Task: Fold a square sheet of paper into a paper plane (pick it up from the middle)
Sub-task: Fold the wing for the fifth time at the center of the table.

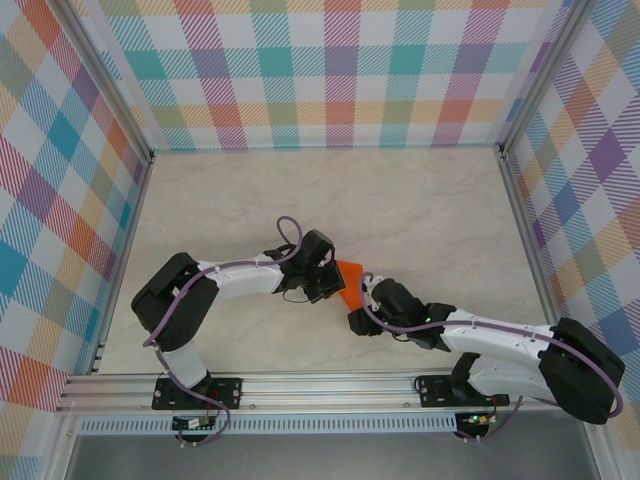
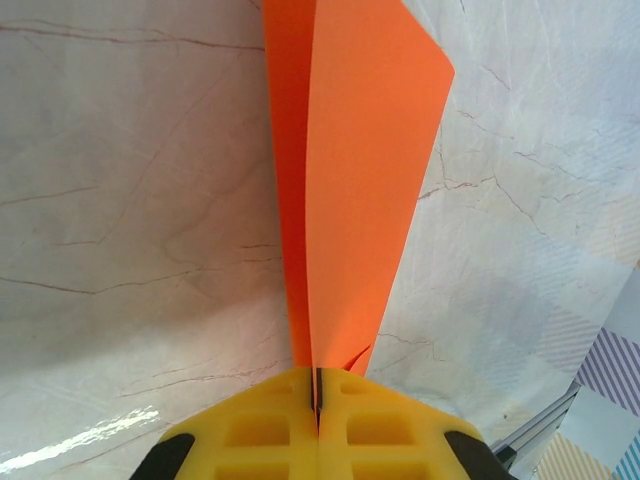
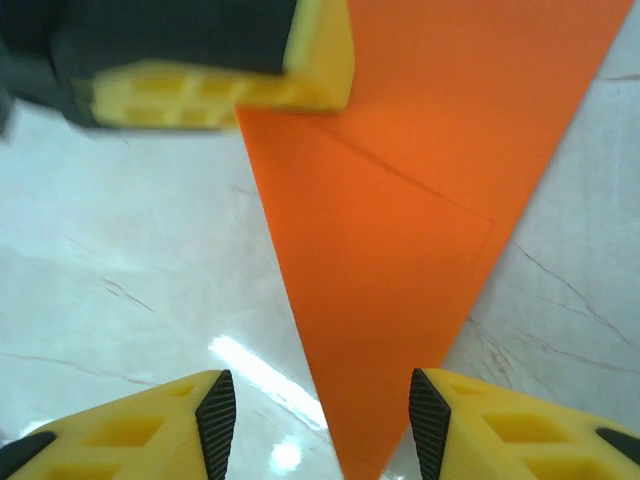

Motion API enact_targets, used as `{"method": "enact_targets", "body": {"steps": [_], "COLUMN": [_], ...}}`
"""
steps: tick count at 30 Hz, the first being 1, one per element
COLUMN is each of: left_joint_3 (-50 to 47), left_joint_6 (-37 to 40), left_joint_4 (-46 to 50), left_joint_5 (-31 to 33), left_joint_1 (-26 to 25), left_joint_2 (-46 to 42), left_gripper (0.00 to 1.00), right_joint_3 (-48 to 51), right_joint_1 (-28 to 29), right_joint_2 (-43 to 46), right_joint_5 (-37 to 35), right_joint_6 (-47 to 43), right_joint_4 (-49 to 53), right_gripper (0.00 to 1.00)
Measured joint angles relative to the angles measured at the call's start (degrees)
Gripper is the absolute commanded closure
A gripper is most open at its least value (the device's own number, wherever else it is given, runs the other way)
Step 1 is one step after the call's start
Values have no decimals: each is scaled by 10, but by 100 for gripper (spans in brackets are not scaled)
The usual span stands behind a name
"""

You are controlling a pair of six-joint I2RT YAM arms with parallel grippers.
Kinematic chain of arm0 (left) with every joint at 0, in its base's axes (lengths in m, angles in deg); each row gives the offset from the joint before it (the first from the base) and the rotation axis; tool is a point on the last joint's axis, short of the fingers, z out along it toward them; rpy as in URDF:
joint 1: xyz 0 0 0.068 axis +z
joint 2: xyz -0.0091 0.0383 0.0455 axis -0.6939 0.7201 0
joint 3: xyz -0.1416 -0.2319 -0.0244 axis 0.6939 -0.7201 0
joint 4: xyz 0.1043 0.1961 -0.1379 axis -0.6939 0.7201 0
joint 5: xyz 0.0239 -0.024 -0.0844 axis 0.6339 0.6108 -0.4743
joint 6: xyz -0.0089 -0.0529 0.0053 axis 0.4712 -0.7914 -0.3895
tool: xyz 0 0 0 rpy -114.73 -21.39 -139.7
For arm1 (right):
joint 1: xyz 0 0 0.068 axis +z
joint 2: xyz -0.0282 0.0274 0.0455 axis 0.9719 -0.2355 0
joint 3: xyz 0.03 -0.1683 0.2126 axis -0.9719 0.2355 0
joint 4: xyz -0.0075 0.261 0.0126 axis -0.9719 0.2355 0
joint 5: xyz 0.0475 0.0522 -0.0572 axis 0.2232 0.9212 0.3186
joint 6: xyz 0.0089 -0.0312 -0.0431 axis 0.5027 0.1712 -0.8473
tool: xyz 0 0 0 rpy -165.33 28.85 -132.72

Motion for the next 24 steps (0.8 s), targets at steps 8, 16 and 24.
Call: {"method": "enact_targets", "body": {"steps": [8, 16, 24], "left_joint_3": [5, 6, 11], "left_joint_6": [0, 0, 2], "left_joint_4": [12, 14, 17], "left_joint_5": [0, 0, 0], "left_joint_1": [0, 0, 0], "left_joint_2": [0, 0, 0], "left_gripper": [95, 95, 95], "right_joint_3": [0, -1, -2], "right_joint_1": [71, 75, 76], "right_joint_2": [-88, -120, -131], "right_joint_5": [-139, -191, -195], "right_joint_6": [-114, -174, -191], "right_joint_4": [-92, -138, -148], "right_gripper": [54, 68, 77]}}
